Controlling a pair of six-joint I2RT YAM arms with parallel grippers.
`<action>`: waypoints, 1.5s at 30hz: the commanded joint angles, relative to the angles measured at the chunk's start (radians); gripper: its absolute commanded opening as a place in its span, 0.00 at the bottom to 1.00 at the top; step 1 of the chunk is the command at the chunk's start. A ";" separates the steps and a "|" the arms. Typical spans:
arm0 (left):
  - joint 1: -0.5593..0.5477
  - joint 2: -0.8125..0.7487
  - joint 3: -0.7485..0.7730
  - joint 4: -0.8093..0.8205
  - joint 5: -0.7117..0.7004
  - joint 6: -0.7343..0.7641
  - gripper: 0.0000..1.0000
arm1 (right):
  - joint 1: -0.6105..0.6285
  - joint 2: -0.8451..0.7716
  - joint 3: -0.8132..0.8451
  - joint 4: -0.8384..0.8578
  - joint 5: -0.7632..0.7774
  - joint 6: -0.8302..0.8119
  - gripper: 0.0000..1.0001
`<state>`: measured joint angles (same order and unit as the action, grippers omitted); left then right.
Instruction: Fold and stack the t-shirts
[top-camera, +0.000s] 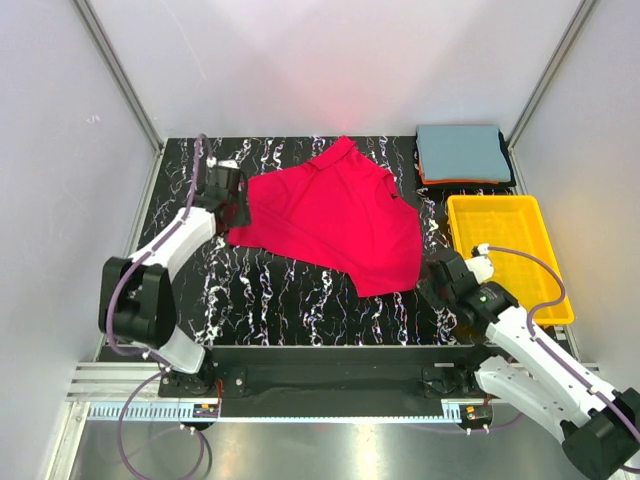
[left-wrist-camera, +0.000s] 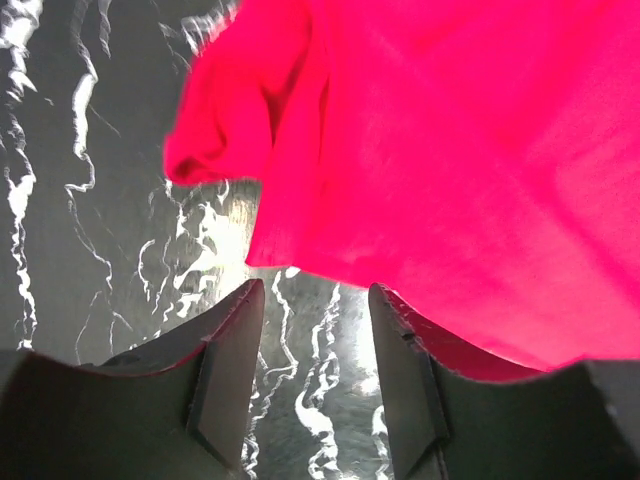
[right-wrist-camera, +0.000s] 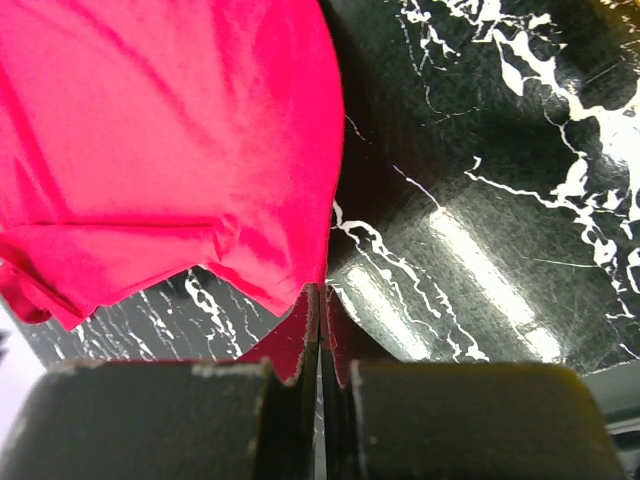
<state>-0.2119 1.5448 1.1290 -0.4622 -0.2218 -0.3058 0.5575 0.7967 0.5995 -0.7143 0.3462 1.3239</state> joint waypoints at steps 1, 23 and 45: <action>-0.032 0.090 0.012 0.010 -0.077 0.091 0.49 | 0.007 -0.042 -0.010 0.030 0.004 -0.009 0.00; -0.035 0.359 0.176 -0.062 -0.343 0.234 0.40 | 0.007 -0.096 -0.046 0.047 -0.015 -0.031 0.00; 0.109 0.227 0.169 -0.096 -0.047 0.102 0.45 | 0.007 -0.076 -0.050 0.061 -0.015 -0.040 0.00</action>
<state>-0.1463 1.8301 1.3159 -0.5884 -0.3832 -0.1894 0.5575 0.7204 0.5510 -0.6895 0.3260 1.2903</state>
